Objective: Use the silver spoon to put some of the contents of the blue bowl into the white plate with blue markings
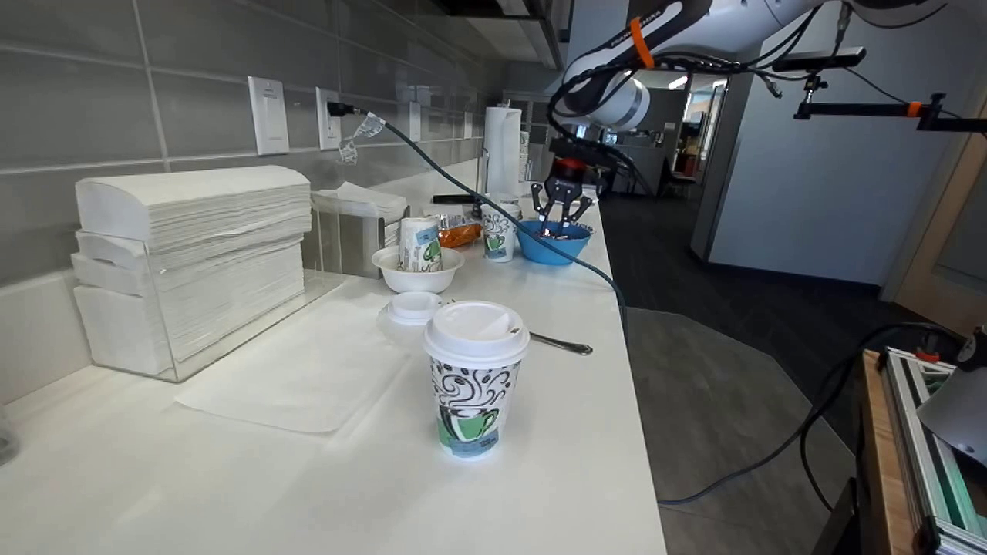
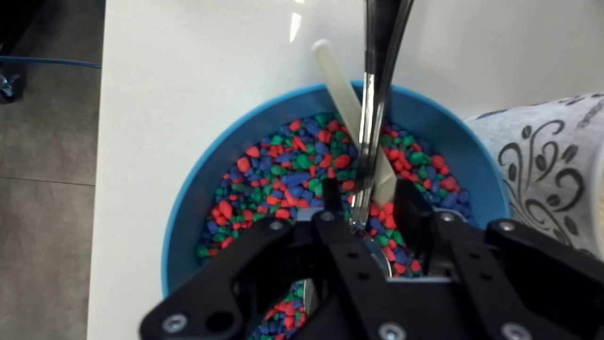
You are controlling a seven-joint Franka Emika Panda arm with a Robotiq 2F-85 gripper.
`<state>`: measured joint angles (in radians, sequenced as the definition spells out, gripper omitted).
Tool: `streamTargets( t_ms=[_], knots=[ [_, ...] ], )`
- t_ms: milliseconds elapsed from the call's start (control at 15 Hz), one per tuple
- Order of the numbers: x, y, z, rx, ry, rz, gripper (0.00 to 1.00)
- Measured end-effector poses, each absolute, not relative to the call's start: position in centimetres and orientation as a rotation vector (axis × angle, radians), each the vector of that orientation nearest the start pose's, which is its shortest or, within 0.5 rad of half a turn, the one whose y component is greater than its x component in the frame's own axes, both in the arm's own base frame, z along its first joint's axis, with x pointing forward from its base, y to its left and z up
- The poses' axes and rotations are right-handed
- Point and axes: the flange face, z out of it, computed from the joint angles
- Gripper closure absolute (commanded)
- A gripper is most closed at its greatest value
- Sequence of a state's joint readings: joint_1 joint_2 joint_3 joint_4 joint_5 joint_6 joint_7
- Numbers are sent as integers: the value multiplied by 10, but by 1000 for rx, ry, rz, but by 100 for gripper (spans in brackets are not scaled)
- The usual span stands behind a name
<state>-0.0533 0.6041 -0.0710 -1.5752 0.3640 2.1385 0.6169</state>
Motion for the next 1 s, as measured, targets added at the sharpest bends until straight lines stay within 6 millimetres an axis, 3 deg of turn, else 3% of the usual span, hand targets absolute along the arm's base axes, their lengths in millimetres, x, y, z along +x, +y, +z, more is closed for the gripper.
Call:
streamTargets(
  t_ms=[133,400,800,1000],
  knots=[
    [692,-64,285,-2583,1304,148,77],
    [692,-64,280,-2583,1309,158,100],
    [692,-64,281,-2582,1310,154,97],
    [694,-63,293,-2558,1308,142,97]
  ],
)
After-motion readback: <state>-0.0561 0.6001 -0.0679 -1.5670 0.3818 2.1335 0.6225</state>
